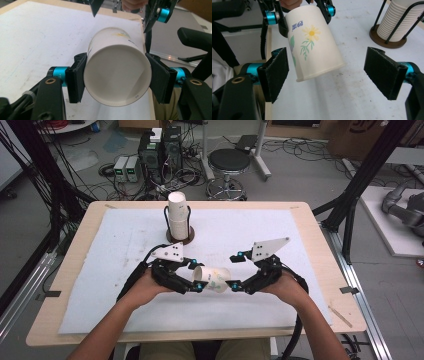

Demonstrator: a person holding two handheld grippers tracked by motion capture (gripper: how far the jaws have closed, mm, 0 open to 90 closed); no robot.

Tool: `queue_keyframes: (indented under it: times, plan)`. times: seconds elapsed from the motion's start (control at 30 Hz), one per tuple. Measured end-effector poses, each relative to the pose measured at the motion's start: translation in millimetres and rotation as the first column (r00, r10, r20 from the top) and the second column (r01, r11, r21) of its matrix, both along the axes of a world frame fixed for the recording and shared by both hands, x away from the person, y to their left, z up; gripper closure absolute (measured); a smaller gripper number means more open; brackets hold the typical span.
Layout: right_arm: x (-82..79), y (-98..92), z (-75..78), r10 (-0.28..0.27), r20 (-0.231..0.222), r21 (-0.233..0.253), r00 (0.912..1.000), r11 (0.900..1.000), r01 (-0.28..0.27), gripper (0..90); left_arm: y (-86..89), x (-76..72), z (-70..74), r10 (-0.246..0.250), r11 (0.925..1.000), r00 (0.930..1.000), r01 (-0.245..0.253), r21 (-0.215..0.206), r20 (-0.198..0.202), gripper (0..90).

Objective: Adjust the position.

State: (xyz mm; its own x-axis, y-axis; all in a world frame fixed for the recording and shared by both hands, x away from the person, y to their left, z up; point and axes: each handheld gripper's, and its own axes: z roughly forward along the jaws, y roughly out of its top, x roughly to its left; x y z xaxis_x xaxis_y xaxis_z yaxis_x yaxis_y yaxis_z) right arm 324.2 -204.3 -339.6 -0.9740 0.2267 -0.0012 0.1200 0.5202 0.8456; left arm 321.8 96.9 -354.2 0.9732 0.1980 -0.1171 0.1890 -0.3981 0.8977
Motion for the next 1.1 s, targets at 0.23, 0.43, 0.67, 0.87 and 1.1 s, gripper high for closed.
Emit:
queue_keyframes:
  times: [0.23,0.43,0.67,0.87,1.1]
  plan:
    - [-6.8,-5.3,-17.5,-0.016,0.000,0.086,0.9999,0.996,0.016,20.2,2.7,-2.3,-1.7,0.000,0.9990,1.0000,0.000,-0.044,0.007,37.5]
    - [-8.1,-8.9,-29.9,-0.020,-0.019,0.133,0.9996,0.991,0.022,20.2,5.6,-3.4,-2.7,-0.005,0.9976,1.0000,0.006,-0.070,0.008,37.5]
    - [-8.2,-11.3,-40.8,-0.010,-0.045,0.163,0.9989,0.987,0.017,20.2,7.4,-3.6,-1.7,-0.018,0.9953,0.9997,0.020,-0.094,0.017,37.5]
    - [-8.5,-9.9,-47.5,0.015,-0.063,0.185,0.9979,0.983,-0.003,20.3,7.5,-5.1,-0.4,-0.030,0.9932,0.9993,0.033,-0.111,0.023,37.5]
    - [-7.9,-9.9,-47.3,0.044,-0.064,0.216,0.9970,0.976,-0.029,20.3,7.3,-6.6,0.4,-0.050,0.9897,0.9984,0.053,-0.133,0.026,37.5]
